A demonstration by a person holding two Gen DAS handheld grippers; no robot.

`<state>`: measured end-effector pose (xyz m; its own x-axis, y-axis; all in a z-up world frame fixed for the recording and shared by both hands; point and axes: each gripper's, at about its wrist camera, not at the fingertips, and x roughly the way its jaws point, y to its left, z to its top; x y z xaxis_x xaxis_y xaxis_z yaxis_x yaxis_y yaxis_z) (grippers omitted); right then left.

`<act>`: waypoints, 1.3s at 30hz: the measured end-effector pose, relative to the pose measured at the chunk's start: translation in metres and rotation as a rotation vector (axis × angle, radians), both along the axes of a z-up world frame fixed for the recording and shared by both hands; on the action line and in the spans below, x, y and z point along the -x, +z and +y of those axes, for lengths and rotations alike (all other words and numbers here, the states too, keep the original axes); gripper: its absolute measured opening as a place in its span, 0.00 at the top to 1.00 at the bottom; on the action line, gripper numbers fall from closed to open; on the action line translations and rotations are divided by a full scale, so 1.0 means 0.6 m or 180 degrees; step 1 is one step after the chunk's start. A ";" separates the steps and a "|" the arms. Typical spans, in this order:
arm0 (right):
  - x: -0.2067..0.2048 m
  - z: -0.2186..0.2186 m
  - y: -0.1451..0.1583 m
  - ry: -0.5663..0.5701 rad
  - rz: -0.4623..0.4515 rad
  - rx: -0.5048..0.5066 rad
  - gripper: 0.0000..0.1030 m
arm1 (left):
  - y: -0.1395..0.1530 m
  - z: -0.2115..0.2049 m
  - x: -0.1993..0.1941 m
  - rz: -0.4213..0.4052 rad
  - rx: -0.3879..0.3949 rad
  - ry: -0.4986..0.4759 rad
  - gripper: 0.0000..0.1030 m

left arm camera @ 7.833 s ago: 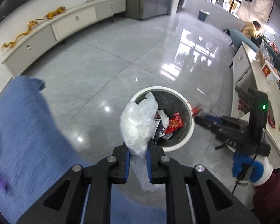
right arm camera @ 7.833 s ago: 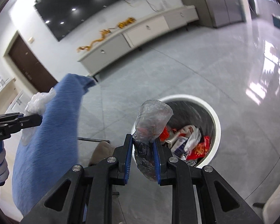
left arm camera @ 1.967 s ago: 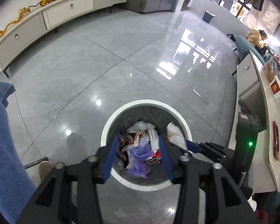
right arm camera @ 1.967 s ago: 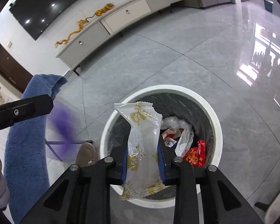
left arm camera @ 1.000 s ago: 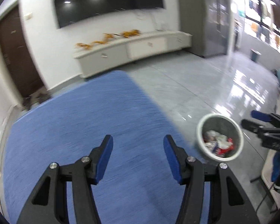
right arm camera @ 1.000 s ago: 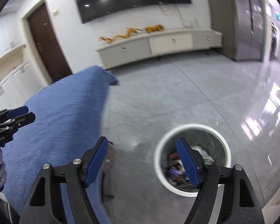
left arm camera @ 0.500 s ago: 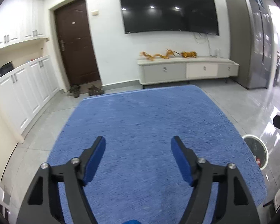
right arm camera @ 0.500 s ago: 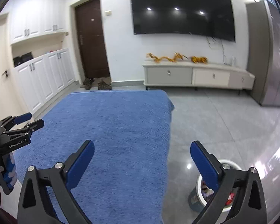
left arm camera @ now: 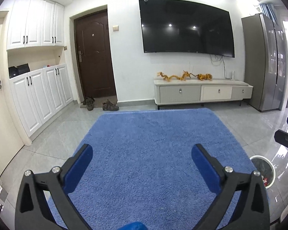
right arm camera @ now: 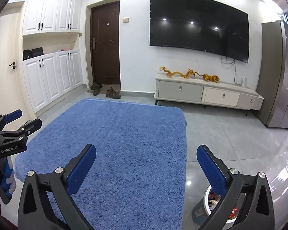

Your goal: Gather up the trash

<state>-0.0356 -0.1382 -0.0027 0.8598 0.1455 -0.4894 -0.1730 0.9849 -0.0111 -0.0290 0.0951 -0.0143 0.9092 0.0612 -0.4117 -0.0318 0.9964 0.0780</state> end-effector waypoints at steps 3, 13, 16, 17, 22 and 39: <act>0.014 -0.004 0.010 -0.0052 -0.0062 -0.0003 0.00 | 0.013 -0.005 0.017 -0.0089 -0.0008 -0.0005 0.00; 0.061 -0.026 0.034 -0.0242 -0.0238 0.0018 0.00 | 0.048 -0.023 0.054 -0.0358 0.0023 -0.0026 0.00; 0.072 -0.039 0.041 -0.0354 -0.0319 0.0024 0.00 | 0.050 -0.033 0.056 -0.0397 0.0009 -0.0039 0.00; 0.074 -0.043 0.042 -0.0394 -0.0335 0.0027 0.00 | 0.052 -0.038 0.054 -0.0386 0.0011 -0.0078 0.00; 0.079 -0.068 0.048 -0.0606 -0.0399 0.0025 0.00 | 0.051 -0.059 0.047 -0.0402 -0.0054 -0.0151 0.00; 0.010 -0.151 0.029 -0.1076 -0.0295 -0.0019 0.00 | 0.039 -0.102 -0.046 -0.0233 -0.0107 -0.0353 0.00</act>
